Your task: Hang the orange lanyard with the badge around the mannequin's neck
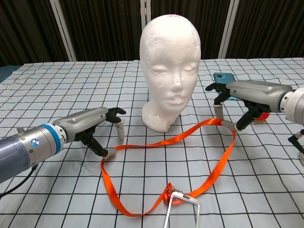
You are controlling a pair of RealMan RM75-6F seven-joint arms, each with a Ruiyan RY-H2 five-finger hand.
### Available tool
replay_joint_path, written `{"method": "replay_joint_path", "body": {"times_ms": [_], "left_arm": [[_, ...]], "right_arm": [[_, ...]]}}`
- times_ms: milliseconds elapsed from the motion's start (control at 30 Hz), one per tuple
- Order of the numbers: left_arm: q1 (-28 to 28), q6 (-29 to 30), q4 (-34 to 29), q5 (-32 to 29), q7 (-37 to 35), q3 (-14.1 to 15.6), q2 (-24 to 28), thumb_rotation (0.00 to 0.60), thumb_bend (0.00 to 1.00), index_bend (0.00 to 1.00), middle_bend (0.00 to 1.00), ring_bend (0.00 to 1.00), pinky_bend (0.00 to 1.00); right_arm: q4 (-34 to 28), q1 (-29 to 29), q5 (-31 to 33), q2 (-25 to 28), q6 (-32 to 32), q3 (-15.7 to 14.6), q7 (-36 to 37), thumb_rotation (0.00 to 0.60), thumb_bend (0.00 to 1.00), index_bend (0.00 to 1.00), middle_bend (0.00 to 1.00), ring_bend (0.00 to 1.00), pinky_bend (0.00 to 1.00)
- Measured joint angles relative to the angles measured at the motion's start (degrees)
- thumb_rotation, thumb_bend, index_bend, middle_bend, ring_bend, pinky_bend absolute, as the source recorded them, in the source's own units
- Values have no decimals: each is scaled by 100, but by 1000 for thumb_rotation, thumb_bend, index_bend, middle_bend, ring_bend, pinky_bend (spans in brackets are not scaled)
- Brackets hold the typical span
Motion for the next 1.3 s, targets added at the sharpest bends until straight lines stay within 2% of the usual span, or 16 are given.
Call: {"method": "replay_joint_path", "body": {"times_ms": [100, 333, 500, 733, 900, 1100, 1300], "left_arm": [[-11, -40, 44, -22, -38, 15, -28, 600, 362, 454, 0, 0, 0], [-49, -84, 151, -49, -120, 27, -71, 600, 441, 461, 0, 0, 0], [-60, -99, 217, -43, -169, 51, -90, 600, 441, 477, 0, 0, 0], [-66, -53, 286, -57, -112, 80, -165, 600, 504, 549, 0, 0, 0], [-54, 6, 310, -39, -133, 90, -212, 600, 507, 598, 0, 0, 0], [-17, 87, 211, 75, -224, 112, -168, 600, 504, 650, 0, 0, 0], [46, 280, 88, 388, -317, 189, -43, 600, 503, 667, 0, 0, 0]], "right_arm": [[17, 3, -10, -7, -3, -18, 16, 600, 459, 728, 0, 0, 0], [40, 21, -33, -29, 19, -41, 24, 600, 459, 728, 0, 0, 0], [83, 23, -33, -44, 10, -89, 2, 600, 459, 728, 0, 0, 0], [87, 25, -57, -46, 36, -91, 41, 600, 459, 730, 0, 0, 0], [74, 14, -126, -23, 54, -120, 73, 600, 459, 734, 0, 0, 0], [33, -7, -375, 33, 109, -159, 227, 600, 459, 737, 2, 0, 0], [44, -57, -934, 96, 372, -267, 306, 600, 459, 744, 14, 0, 0]]}}
